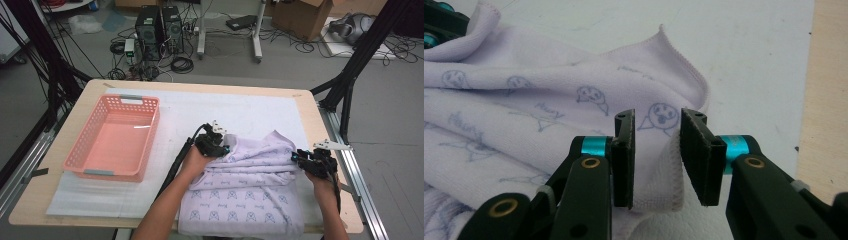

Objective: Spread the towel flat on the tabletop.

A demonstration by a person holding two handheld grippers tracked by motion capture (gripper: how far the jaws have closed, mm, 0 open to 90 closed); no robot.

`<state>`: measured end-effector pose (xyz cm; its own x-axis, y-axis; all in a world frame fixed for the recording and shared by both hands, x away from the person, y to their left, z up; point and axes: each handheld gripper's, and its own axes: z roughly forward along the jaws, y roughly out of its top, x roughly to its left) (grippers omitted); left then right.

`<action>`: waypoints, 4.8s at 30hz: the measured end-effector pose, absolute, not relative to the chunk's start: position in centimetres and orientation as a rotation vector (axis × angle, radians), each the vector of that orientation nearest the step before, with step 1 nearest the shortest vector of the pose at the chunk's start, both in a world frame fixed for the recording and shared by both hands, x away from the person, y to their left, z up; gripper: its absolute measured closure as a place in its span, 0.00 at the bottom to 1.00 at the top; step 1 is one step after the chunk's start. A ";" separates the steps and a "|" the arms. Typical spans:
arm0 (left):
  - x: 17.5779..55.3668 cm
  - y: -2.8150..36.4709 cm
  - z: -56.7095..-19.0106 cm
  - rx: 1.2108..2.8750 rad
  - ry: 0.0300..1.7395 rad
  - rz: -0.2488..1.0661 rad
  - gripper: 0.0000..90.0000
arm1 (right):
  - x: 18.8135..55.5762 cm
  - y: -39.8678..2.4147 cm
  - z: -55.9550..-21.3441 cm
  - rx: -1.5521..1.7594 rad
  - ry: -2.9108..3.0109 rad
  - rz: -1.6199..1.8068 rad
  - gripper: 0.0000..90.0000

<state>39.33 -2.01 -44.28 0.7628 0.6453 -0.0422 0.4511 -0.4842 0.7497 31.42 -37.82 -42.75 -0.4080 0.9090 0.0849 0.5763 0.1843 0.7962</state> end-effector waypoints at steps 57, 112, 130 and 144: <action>41.8 6.3 -44.1 1.866 1.250 0.434 0.97 | 43.6 -31.7 -43.6 1.321 2.196 0.885 0.98; 36.6 6.0 -44.7 2.010 1.066 0.334 0.49 | 33.9 -36.6 -43.4 1.310 2.262 0.967 0.54; 42.8 7.7 -42.9 1.700 1.267 0.489 0.92 | 39.1 -34.3 -43.0 1.255 2.046 1.012 0.97; 42.6 8.5 -42.8 1.740 1.189 0.297 0.50 | 41.5 -34.3 -40.6 1.331 1.970 1.098 0.77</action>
